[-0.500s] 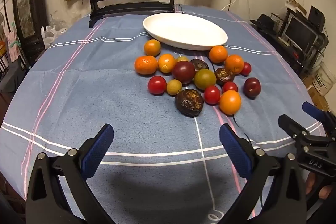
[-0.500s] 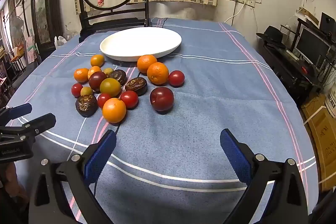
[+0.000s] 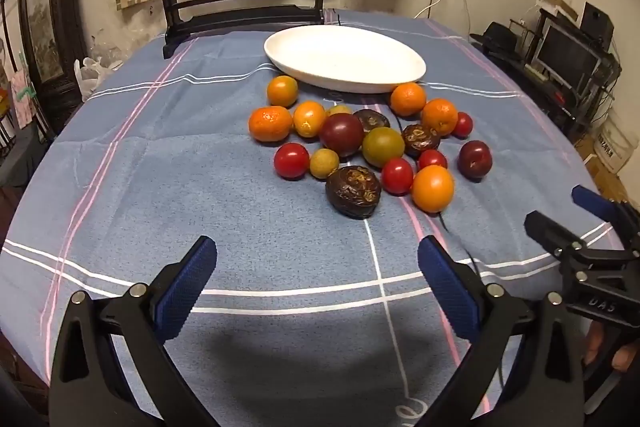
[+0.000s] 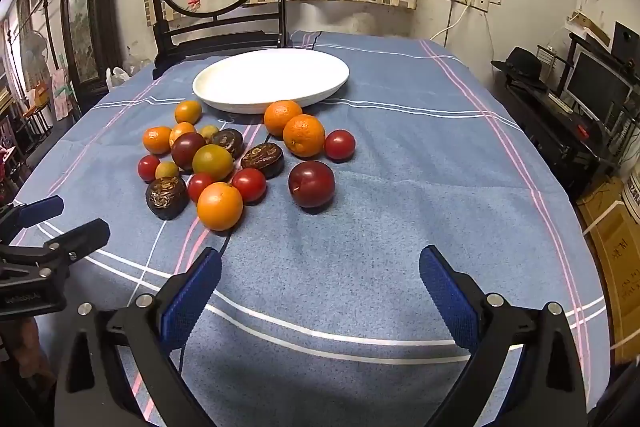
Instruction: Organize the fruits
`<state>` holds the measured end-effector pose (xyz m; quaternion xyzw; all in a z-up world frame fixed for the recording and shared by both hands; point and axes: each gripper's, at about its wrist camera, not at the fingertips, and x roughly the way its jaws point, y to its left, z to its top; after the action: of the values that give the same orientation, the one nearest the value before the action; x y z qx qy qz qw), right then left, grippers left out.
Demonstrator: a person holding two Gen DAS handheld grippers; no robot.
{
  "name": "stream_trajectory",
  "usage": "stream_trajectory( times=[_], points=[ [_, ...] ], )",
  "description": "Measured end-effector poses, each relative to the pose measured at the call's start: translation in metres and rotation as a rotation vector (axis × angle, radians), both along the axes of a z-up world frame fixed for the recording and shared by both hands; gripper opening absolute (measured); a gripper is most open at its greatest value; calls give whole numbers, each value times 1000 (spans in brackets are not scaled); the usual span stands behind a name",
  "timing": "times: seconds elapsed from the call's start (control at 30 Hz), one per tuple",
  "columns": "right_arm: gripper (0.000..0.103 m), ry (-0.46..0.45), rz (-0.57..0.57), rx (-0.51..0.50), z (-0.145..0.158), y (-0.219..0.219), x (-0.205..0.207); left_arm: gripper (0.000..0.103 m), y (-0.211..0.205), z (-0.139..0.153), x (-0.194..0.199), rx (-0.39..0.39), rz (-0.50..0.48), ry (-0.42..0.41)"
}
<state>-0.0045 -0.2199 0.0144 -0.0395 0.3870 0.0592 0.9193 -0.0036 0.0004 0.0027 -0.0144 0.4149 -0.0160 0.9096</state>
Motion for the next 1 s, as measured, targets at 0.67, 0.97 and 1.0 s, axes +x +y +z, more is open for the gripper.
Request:
stream_trajectory(
  times=[0.67, 0.97, 1.0],
  points=[
    [99, 29, 31, 18, -14, 0, 0, 99, -3, -7, 3, -35, -1, 35],
    [99, 44, 26, 44, -15, -4, 2, 99, -3, -9, 8, -49, 7, 48],
    [99, 44, 27, 45, -15, -4, 2, 99, -3, -9, 8, -49, 7, 47]
  ],
)
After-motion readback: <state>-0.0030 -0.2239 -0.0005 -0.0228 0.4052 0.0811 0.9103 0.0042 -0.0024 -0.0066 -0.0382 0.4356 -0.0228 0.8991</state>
